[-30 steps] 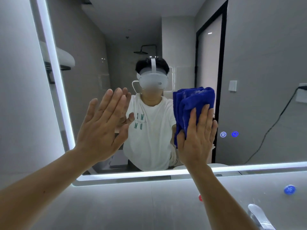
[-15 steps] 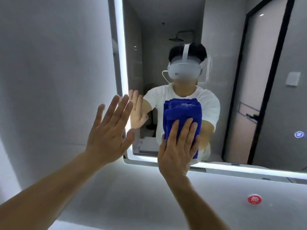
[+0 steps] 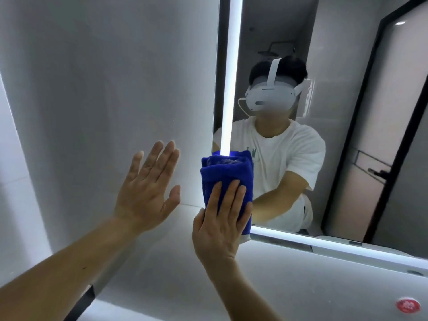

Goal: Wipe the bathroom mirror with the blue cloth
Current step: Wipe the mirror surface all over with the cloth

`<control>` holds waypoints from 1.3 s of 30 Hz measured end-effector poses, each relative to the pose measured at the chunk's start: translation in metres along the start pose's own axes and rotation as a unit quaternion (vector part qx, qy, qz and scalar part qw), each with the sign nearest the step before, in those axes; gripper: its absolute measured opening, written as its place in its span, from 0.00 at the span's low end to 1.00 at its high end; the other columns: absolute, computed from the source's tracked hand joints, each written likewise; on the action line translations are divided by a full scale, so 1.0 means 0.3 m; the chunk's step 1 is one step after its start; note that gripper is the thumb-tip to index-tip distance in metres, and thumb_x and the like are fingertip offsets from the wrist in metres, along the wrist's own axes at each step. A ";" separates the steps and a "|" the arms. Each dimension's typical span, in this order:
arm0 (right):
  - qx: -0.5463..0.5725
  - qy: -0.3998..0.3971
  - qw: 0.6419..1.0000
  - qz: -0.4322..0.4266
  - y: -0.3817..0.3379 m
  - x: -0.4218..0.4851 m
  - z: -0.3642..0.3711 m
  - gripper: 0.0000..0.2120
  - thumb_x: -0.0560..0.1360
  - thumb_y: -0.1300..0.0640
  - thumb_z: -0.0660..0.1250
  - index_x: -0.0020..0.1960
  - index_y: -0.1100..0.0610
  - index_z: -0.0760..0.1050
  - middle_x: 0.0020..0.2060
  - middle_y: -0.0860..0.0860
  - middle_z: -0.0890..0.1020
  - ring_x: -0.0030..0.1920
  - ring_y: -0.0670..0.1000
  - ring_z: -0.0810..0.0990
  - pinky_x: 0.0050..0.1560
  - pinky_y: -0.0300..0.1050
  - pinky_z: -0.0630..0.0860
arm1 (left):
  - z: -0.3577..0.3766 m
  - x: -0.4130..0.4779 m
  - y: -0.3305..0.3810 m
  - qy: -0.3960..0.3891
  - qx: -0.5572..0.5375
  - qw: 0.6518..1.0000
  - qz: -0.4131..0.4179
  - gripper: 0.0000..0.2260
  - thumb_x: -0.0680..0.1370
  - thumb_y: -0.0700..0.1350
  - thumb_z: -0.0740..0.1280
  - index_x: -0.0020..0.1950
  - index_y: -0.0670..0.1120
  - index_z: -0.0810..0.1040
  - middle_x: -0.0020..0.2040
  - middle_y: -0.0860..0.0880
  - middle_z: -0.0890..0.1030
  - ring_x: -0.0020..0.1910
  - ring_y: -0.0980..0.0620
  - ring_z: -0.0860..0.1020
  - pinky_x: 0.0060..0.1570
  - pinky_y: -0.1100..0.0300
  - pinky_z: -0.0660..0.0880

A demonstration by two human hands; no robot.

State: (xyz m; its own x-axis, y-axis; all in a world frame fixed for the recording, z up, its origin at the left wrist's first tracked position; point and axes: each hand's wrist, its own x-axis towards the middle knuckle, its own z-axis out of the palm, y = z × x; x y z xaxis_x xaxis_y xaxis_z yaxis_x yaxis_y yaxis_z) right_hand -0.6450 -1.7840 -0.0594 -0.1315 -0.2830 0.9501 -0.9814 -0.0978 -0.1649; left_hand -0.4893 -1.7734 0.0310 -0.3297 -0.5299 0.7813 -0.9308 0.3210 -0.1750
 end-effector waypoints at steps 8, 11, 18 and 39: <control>-0.018 0.031 0.998 -0.044 -0.018 -0.026 0.044 0.35 0.73 0.62 0.68 0.77 0.62 0.57 0.76 0.65 0.58 0.78 0.62 0.52 0.75 0.63 0.53 | 0.019 -0.021 -0.041 0.005 0.010 1.000 -0.004 0.29 0.81 0.56 0.47 0.79 0.42 0.54 0.80 0.44 0.56 0.79 0.45 0.53 0.74 0.37 0.55; -0.005 0.038 0.998 -0.056 0.005 -0.030 0.033 0.37 0.72 0.63 0.72 0.77 0.62 0.58 0.75 0.64 0.60 0.78 0.61 0.53 0.75 0.63 0.55 | 0.017 -0.028 -0.012 0.010 0.000 1.000 0.002 0.29 0.82 0.57 0.45 0.79 0.42 0.54 0.80 0.44 0.56 0.79 0.45 0.53 0.74 0.37 0.54; -0.025 0.025 0.998 -0.047 0.210 -0.062 -0.058 0.35 0.74 0.58 0.67 0.76 0.62 0.56 0.76 0.63 0.58 0.77 0.61 0.54 0.75 0.61 0.53 | 0.019 -0.022 0.097 0.008 -0.011 1.000 0.025 0.30 0.81 0.57 0.47 0.80 0.44 0.53 0.81 0.46 0.51 0.80 0.47 0.49 0.77 0.43 0.44; -0.077 0.017 0.997 -0.007 0.921 -0.070 -0.378 0.28 0.74 0.58 0.61 0.73 0.60 0.61 0.74 0.60 0.62 0.76 0.60 0.56 0.76 0.57 0.54 | -0.040 0.180 0.739 0.117 -0.081 0.976 0.164 0.29 0.80 0.51 0.53 0.80 0.44 0.51 0.78 0.40 0.60 0.77 0.39 0.58 0.74 0.37 0.55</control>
State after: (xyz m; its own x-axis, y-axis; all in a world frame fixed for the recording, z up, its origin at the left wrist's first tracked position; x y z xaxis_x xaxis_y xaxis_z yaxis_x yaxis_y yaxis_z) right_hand -0.9293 -1.6970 -0.0948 -0.1188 -0.2490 0.9612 -0.9928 0.0463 -0.1107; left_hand -0.7116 -1.7214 0.0416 -0.5427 -0.1901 0.8181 -0.7383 0.5724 -0.3567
